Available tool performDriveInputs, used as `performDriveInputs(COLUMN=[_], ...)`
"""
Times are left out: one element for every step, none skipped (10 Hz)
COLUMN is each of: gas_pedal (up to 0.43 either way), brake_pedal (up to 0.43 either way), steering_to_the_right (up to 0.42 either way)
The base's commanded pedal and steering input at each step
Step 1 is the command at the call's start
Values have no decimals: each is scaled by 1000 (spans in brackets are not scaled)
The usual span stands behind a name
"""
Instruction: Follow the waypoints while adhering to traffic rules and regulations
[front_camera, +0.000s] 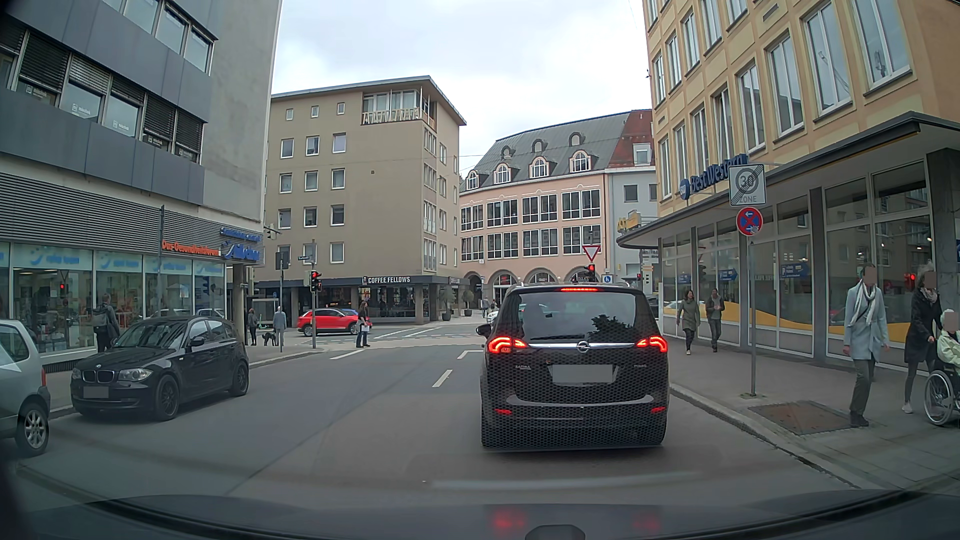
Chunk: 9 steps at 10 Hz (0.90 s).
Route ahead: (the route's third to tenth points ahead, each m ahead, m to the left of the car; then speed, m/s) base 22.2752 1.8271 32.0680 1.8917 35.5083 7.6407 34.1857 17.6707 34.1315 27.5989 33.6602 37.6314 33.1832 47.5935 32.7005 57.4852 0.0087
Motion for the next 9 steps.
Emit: performDriveInputs(gas_pedal=[0,0,0,0,0,0,0,0,0], brake_pedal=[189,189,189,183,189,189,189,189,189], steering_to_the_right=[-6,-6,-6,-6,-6,-6,-6,-6,-6])
